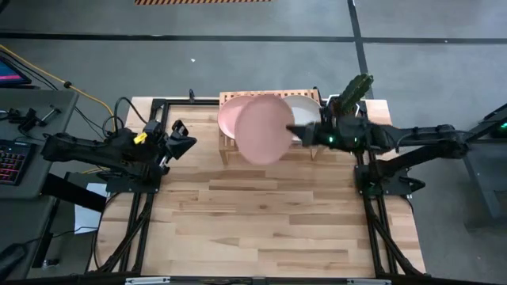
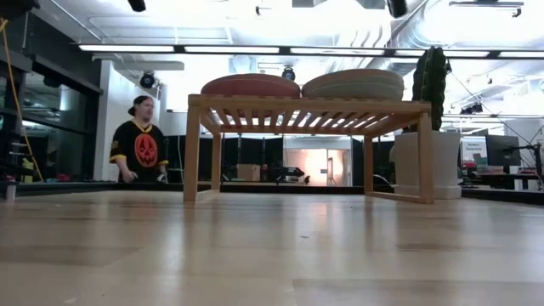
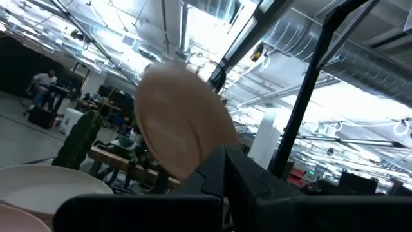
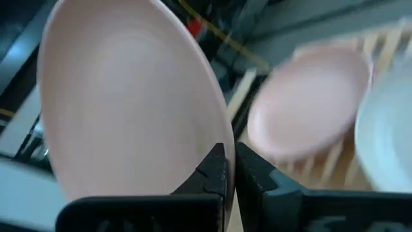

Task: Place and stack plates onto a shelf
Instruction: Stack the pink plate on top of the other pink plate on the shelf

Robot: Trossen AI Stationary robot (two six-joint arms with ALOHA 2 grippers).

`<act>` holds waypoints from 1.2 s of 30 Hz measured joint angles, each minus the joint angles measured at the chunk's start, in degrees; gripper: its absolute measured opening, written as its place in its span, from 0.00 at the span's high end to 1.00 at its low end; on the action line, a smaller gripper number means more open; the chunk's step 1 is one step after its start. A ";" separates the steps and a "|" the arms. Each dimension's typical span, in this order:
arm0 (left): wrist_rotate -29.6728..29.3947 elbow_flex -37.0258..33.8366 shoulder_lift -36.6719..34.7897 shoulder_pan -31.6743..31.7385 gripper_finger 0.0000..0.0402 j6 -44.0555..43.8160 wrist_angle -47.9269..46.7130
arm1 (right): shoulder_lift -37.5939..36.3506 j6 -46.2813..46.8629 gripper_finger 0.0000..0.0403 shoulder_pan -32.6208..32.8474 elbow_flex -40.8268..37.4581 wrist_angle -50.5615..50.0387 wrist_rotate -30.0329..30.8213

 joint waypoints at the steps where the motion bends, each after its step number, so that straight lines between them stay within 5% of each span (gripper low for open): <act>1: 0.00 0.00 0.01 0.00 1.00 0.04 -0.06 | 0.31 -1.30 1.00 -1.46 1.14 0.11 0.06; 17: -0.96 -0.04 0.45 0.00 1.00 0.04 -0.61 | 15.76 -1.23 1.00 -17.74 7.59 -2.94 -3.95; 36: -1.05 -0.03 0.45 0.00 1.00 0.02 -2.40 | 22.12 1.14 1.00 -19.45 7.59 -0.71 -4.50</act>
